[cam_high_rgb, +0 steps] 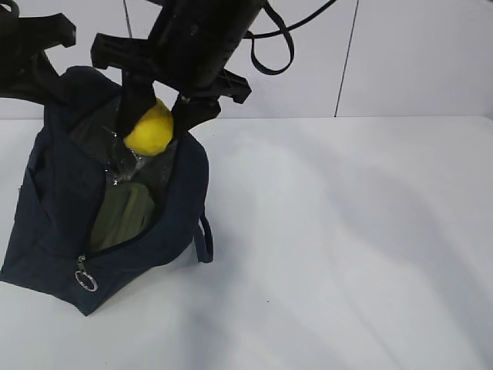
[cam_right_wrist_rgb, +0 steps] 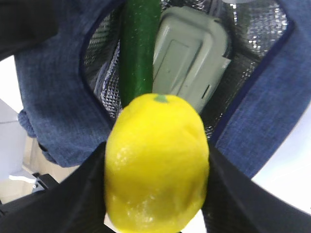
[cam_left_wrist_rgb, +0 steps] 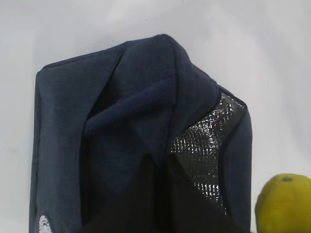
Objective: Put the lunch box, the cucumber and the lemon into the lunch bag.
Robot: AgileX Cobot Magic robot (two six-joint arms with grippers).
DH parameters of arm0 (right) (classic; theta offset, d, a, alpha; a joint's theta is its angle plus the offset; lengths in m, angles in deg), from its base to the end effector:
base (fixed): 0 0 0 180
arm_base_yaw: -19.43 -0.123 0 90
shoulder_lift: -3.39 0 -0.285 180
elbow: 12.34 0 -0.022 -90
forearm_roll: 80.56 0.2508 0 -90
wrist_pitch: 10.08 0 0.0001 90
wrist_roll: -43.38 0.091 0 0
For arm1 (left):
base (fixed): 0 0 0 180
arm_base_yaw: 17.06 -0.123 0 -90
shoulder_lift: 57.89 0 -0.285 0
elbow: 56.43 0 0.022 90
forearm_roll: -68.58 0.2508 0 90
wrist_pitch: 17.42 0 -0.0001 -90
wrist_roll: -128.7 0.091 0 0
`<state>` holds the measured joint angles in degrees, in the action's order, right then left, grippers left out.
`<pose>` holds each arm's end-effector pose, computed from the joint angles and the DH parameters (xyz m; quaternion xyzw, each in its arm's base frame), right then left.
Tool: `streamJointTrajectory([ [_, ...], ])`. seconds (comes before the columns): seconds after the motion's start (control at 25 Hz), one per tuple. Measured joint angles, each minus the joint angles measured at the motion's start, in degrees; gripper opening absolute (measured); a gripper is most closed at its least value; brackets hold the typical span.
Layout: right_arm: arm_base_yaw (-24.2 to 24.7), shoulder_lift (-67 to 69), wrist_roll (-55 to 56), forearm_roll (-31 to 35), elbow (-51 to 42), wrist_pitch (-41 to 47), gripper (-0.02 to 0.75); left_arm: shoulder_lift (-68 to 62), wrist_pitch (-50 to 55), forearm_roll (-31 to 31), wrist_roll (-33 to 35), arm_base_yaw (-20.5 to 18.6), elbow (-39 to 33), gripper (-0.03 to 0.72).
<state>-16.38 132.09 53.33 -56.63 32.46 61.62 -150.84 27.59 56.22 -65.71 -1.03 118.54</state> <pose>0.3541 0.2987 0.3184 -0.1925 0.9369 0.2703 0.1103 0.3047 -0.1019 0.3233 -0.0347 0.9434 -0.1758 0.2792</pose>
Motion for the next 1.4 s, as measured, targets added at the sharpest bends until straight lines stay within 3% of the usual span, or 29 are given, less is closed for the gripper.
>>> streamJointTrajectory([
  [0.6, 0.00, 6.13, -2.65, 3.29, -0.09, -0.19, 0.408, 0.00, 0.00, -0.33, 0.00, 0.00, 0.00, -0.005],
  [0.68, 0.00, 6.13, -3.60, 4.22, -0.09, -0.19, 0.440, 0.00, 0.00, -0.33, 0.00, 0.00, 0.00, -0.005],
  [0.8, 0.00, 6.13, -4.16, 4.22, -0.09, -0.19, 0.554, 0.00, 0.00, -0.33, 0.00, 0.00, 0.00, -0.005],
  [0.92, 0.00, 6.13, -4.28, 4.11, -0.09, -0.19, 0.599, 0.00, 0.00, -0.33, 0.00, 0.00, 0.00, -0.005],
  [1.12, 0.00, 6.13, -4.32, 3.02, -0.09, -0.19, 0.591, 0.00, 0.00, -0.33, 0.00, 0.00, 0.00, -0.005],
  [1.4, 1.66, 5.34, -4.41, -3.44, 3.09, -0.19, 0.556, 0.00, 0.10, -0.33, 0.00, 0.00, 0.00, -0.005],
])
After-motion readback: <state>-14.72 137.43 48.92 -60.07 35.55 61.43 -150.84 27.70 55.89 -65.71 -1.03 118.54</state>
